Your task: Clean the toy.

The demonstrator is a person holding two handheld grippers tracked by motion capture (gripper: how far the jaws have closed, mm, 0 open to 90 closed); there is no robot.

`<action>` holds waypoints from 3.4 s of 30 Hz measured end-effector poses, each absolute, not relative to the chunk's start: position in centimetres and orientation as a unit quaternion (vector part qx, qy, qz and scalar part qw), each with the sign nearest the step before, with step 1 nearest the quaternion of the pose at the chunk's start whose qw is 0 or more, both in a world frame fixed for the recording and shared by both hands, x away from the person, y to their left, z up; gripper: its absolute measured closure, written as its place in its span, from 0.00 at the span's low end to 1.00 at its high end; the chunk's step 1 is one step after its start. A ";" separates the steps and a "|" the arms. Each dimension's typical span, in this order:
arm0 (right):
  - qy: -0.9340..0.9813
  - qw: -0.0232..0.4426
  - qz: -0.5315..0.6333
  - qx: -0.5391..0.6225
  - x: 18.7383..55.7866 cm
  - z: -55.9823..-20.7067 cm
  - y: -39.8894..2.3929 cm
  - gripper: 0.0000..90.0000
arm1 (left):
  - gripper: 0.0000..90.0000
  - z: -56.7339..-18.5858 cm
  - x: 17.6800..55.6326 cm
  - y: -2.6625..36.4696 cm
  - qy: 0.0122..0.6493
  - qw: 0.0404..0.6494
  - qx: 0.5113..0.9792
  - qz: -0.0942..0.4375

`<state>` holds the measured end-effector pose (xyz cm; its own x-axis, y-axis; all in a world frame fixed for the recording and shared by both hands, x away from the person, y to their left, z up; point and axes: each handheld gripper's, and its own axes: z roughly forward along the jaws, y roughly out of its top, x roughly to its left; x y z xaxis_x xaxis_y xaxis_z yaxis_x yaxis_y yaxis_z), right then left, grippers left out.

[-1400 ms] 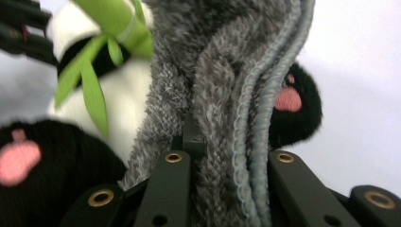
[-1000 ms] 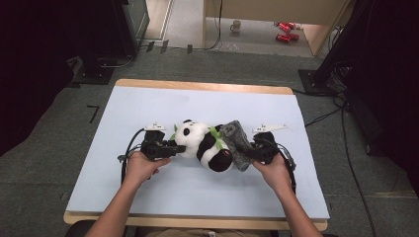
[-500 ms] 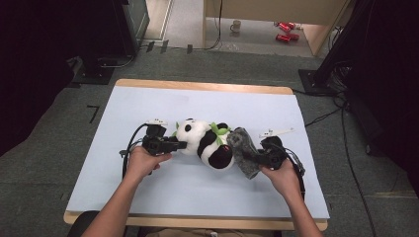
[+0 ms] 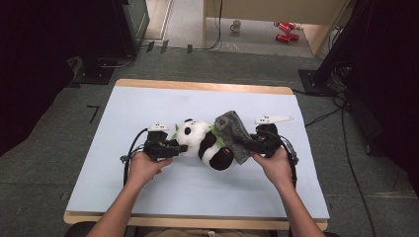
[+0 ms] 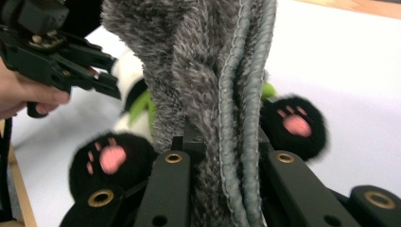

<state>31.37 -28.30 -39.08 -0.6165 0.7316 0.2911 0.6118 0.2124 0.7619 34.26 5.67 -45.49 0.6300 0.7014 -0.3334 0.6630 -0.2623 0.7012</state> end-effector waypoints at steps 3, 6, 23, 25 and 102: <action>0.786 0.050 0.447 0.425 32.0 -39.5 -27.0 0.87 | 0.59 -45.6 33.9 5.7 0.430 0.421 0.798 0.027; 0.790 0.027 0.439 0.426 32.8 -40.7 -25.9 0.86 | 0.59 -45.9 33.6 5.7 0.432 0.412 0.801 0.033; 0.790 0.049 0.419 0.445 32.5 -42.2 -26.9 0.87 | 0.60 -45.9 34.3 6.1 0.424 0.422 0.801 0.018; 0.788 0.049 0.413 0.455 32.3 -42.4 -27.4 0.87 | 0.60 -45.8 34.4 6.0 0.423 0.420 0.803 0.020; 0.760 0.029 0.460 0.459 28.8 -35.7 -29.7 0.87 | 0.59 -45.4 35.9 5.5 0.417 0.435 0.798 0.014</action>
<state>28.84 -29.72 -35.69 -0.5762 0.7248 0.3777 0.6709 0.1554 0.7251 35.89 5.47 -45.43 0.6513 0.6779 -0.3411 0.6542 -0.2738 0.7050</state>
